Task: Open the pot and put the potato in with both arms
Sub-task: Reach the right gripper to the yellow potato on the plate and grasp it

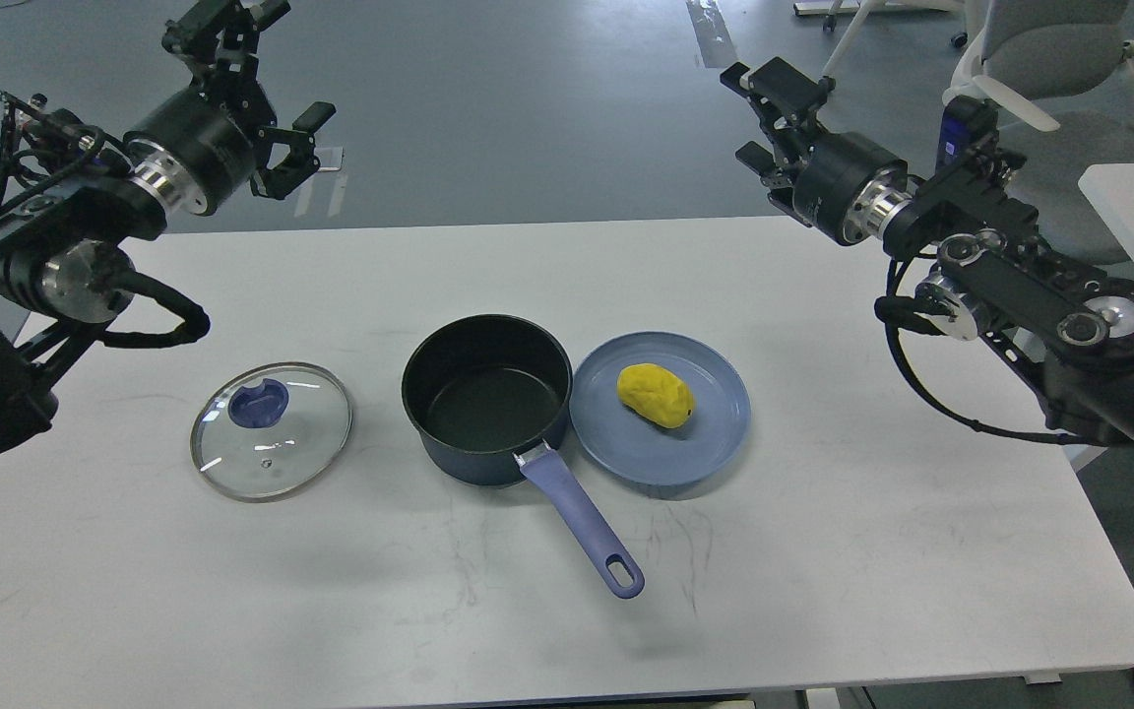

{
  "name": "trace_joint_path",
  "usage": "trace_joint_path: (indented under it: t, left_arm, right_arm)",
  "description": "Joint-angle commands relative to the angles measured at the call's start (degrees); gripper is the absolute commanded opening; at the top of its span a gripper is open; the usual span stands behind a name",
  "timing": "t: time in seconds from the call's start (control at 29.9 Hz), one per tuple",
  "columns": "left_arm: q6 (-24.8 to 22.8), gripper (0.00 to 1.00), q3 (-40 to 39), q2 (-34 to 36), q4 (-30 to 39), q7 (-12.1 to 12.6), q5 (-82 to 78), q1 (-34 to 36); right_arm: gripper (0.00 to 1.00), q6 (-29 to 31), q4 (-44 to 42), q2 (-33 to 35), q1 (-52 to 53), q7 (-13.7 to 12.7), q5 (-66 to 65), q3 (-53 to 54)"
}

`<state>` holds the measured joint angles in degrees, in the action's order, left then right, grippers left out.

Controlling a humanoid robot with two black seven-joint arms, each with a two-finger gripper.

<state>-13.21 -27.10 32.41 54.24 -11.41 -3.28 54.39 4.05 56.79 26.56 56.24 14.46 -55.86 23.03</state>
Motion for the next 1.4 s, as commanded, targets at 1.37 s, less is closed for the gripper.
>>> trace_joint_path:
  t: [1.37]
  left_arm:
    - [0.1,0.99,0.8,0.9,0.7,0.8,1.8,-3.2]
  right_arm:
    - [0.93,-4.8,-7.9,-6.9,-1.4,7.8,-33.7,-28.8]
